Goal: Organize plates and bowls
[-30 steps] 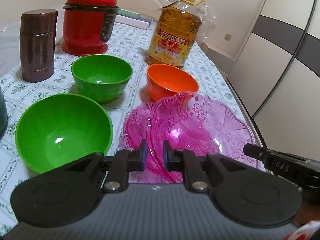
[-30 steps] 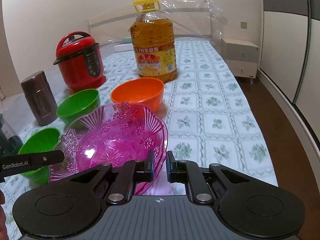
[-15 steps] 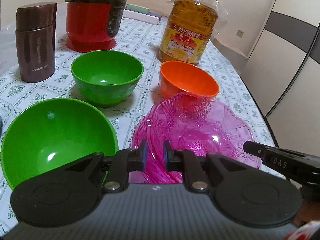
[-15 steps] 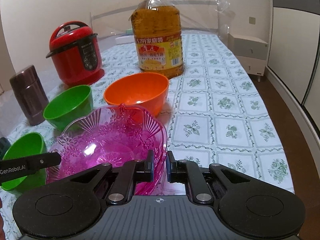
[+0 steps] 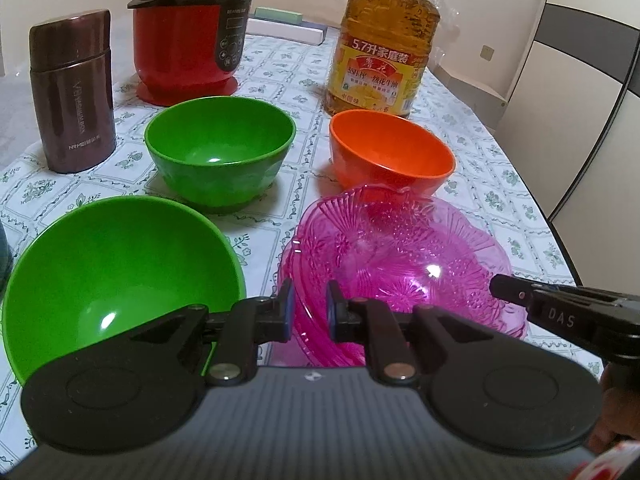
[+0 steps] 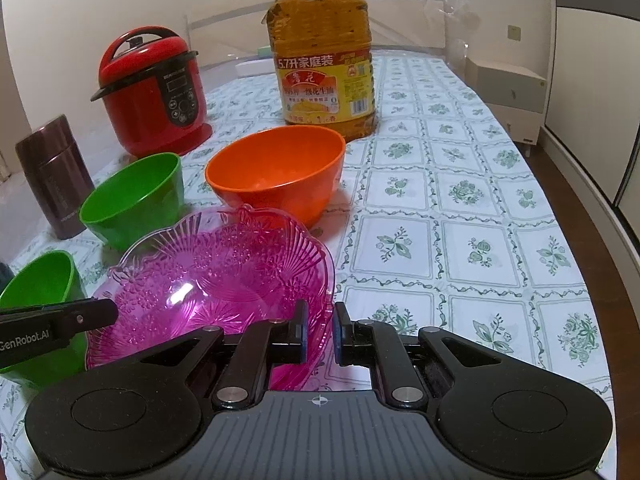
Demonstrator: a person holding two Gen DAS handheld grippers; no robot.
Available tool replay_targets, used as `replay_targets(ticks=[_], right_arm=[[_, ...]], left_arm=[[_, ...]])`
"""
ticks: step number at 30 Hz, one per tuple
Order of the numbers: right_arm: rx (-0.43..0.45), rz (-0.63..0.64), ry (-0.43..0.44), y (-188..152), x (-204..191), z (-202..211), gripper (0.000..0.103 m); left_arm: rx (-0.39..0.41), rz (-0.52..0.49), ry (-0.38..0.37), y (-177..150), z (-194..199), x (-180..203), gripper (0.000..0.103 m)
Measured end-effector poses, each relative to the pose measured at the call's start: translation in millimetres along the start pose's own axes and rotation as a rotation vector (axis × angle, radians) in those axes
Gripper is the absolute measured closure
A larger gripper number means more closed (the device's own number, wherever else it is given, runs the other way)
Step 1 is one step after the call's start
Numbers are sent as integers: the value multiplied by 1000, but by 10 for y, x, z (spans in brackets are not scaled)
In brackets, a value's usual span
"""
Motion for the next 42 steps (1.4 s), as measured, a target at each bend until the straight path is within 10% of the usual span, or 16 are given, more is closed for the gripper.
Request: replay_targets(ticks=[5,10,42], right_arm=[[0,12,6,-17,-5,-44,90],[25,-3,33,-44,8,-14,63],[-46,-172,14,-639,-347,1185,62]], left_arm=[[-8,-35,24,-15,-27,19,87],[31,-51,11,20,79,87,79],[-7,75,-70,-413,1227,-332,68]])
Point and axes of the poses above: each gripper's, at about its wrist camera, not at the fingertips, and z roughly against the way its jaws point, x to its right, y to its top, the point moved 4 cm from there along -z, roughly the way its jaws point, and after that the axes turned 7 degrees about x, right-handed, at the moved point
